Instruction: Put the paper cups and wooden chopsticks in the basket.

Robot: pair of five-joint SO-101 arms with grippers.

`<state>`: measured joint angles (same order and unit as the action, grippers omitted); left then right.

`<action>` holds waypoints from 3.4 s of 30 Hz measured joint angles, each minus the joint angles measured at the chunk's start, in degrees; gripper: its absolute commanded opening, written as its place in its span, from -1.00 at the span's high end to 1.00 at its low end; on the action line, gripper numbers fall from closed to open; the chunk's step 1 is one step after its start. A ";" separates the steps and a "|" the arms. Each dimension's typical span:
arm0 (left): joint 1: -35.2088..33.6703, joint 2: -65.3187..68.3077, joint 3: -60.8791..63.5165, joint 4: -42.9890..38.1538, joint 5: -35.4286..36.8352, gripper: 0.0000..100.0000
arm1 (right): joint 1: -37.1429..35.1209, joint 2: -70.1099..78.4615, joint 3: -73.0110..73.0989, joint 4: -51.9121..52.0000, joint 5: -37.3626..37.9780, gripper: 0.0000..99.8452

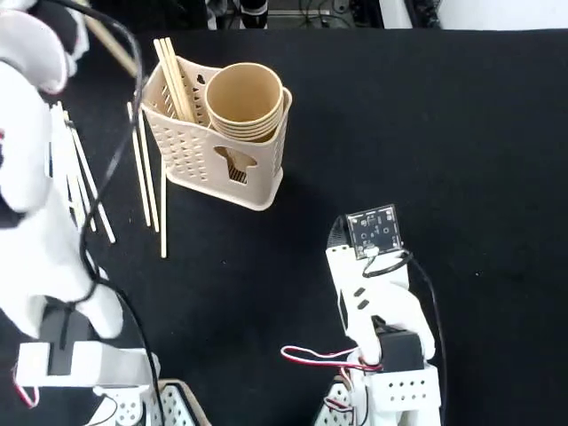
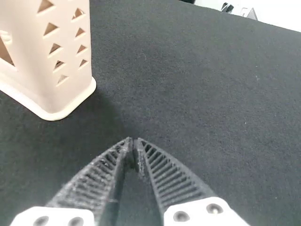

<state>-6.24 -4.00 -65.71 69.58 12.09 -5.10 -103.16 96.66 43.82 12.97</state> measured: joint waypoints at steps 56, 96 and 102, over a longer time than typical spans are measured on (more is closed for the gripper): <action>9.14 -20.66 96.18 -57.14 -4.48 0.94 | 0.00 0.00 0.00 0.00 0.00 0.97; -16.09 -35.69 67.96 -5.19 7.91 0.55 | 0.00 0.00 0.00 0.00 1.23 0.97; -32.88 -21.89 63.38 0.88 4.84 0.55 | 0.00 0.00 0.00 0.00 1.23 0.97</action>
<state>-39.12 -25.89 -2.33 70.46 16.92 -5.10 -103.16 96.66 43.82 14.20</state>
